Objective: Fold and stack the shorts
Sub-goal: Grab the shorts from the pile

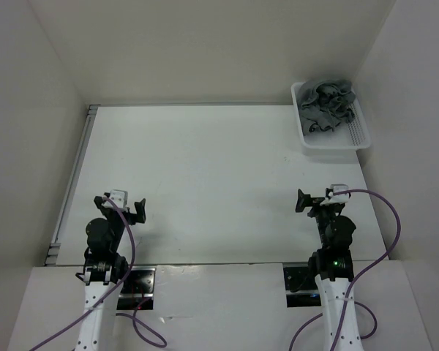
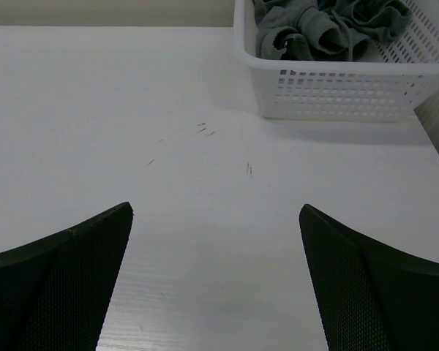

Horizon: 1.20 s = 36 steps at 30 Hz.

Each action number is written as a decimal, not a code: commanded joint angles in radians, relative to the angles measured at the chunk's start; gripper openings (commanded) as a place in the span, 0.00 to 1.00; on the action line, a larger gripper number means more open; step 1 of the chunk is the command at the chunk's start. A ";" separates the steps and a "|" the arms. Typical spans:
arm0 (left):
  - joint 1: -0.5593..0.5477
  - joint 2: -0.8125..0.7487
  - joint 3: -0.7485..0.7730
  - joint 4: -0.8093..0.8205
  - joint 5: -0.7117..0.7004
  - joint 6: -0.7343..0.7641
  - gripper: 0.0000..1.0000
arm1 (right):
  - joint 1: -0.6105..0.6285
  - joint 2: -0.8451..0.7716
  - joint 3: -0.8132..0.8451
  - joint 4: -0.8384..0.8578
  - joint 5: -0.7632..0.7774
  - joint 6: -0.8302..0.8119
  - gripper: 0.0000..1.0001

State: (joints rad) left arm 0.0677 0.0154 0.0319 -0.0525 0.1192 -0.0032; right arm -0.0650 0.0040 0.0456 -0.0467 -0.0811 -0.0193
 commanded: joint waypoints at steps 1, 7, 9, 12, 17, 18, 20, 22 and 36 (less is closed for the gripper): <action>0.006 -0.019 -0.017 0.031 0.020 0.003 1.00 | 0.007 -0.009 -0.049 0.039 0.020 0.004 1.00; 0.006 -0.019 -0.017 0.031 0.020 0.003 1.00 | 0.007 -0.009 -0.049 0.039 0.020 0.004 1.00; 0.006 -0.019 -0.017 0.031 0.020 0.003 1.00 | 0.007 -0.009 -0.049 0.039 0.020 0.004 1.00; 0.006 -0.019 -0.017 0.031 0.020 0.003 1.00 | 0.007 -0.009 -0.049 0.048 0.001 0.004 1.00; 0.006 -0.019 0.006 0.007 0.136 0.003 1.00 | 0.007 -0.009 -0.010 0.095 -0.513 -0.468 1.00; 0.006 -0.019 0.016 -0.025 0.266 0.003 1.00 | 0.007 -0.009 0.005 0.015 -0.617 -0.619 1.00; 0.006 -0.019 0.049 -0.009 0.292 0.003 1.00 | 0.007 -0.009 -0.001 -0.168 -0.770 -1.476 1.00; 0.006 -0.019 0.059 0.122 0.227 0.003 1.00 | 0.007 -0.009 -0.036 0.087 -0.731 -1.332 1.00; -0.003 0.931 0.639 0.210 0.144 0.003 1.00 | 0.195 1.010 1.093 0.092 0.003 -0.616 1.00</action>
State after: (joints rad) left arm 0.0673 0.6430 0.5003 0.2127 0.2520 -0.0029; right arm 0.0517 0.7525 0.8326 0.1051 -0.4377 -0.8562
